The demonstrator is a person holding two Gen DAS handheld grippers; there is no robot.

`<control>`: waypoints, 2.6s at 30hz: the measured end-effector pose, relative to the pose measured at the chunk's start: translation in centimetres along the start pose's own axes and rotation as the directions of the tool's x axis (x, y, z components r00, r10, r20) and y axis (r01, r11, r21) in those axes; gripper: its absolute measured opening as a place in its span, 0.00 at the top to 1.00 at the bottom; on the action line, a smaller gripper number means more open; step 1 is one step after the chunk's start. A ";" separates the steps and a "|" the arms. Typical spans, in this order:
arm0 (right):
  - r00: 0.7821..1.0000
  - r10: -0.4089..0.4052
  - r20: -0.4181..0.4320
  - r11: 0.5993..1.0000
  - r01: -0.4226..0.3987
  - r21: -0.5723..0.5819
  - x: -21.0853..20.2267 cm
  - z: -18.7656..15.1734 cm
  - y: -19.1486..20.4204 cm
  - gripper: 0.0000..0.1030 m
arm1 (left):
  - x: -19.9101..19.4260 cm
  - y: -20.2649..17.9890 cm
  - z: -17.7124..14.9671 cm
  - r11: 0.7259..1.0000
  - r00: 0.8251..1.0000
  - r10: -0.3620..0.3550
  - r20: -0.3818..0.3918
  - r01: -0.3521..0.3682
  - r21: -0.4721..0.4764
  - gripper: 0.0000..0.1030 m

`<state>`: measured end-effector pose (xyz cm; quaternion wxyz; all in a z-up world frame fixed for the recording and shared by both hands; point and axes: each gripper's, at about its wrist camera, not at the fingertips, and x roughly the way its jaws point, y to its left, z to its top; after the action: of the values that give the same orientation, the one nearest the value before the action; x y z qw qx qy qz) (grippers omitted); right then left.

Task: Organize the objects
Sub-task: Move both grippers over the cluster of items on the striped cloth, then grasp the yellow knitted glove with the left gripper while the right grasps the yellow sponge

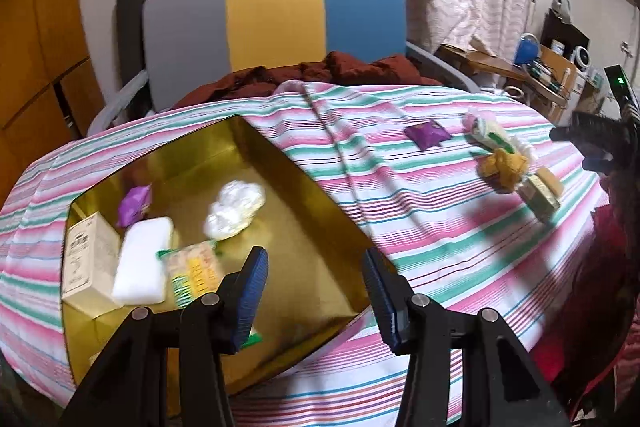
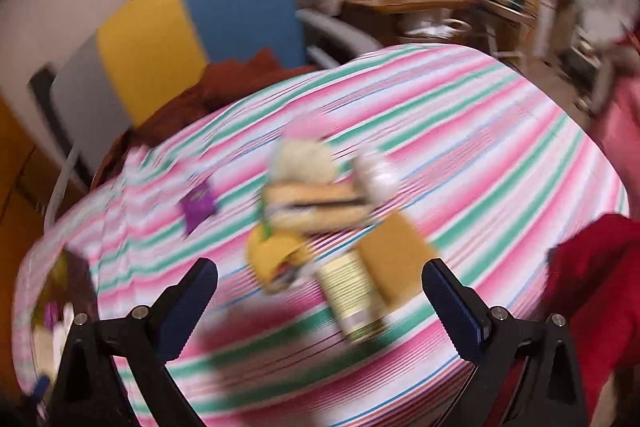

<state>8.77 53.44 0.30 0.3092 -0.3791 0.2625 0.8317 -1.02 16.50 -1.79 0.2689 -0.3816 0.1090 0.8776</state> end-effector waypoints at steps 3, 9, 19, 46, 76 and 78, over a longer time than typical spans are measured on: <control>1.000 -0.027 0.016 0.996 0.025 0.085 0.5 1.1 -3.0 0.00 | 0.7 -1.4 0.3 0.999 0.999 -0.040 -0.021 0.041 0.027 0.52; 0.994 0.110 -0.005 0.948 -0.104 0.300 2.7 0.8 -7.0 0.00 | 2.4 -4.5 0.5 0.990 0.992 -0.100 -0.071 0.107 0.092 0.52; 0.984 0.179 0.009 0.931 -0.172 0.321 3.1 0.5 -6.8 0.00 | 5.2 -9.1 2.7 0.969 0.971 -0.202 -0.126 0.217 0.121 0.52; 0.980 0.190 -0.054 0.932 -0.163 0.323 4.2 0.4 -7.1 0.00 | 12.2 -20.1 8.6 0.888 0.921 -0.357 -0.157 0.386 0.251 0.21; 0.981 0.164 -0.104 0.937 -0.122 0.326 5.2 0.5 -6.9 0.00 | 19.4 -22.0 7.7 0.840 0.857 -0.445 -0.261 0.500 0.212 0.50; 0.981 0.161 -0.110 0.936 -0.116 0.334 5.3 0.5 -7.0 0.00 | 18.4 -20.7 6.7 0.851 0.868 -0.429 -0.249 0.481 0.212 0.50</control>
<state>10.83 60.15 -5.05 0.2895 -0.3588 0.4427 0.7691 -3.99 43.54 -10.34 0.5070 -0.4397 0.1579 0.7244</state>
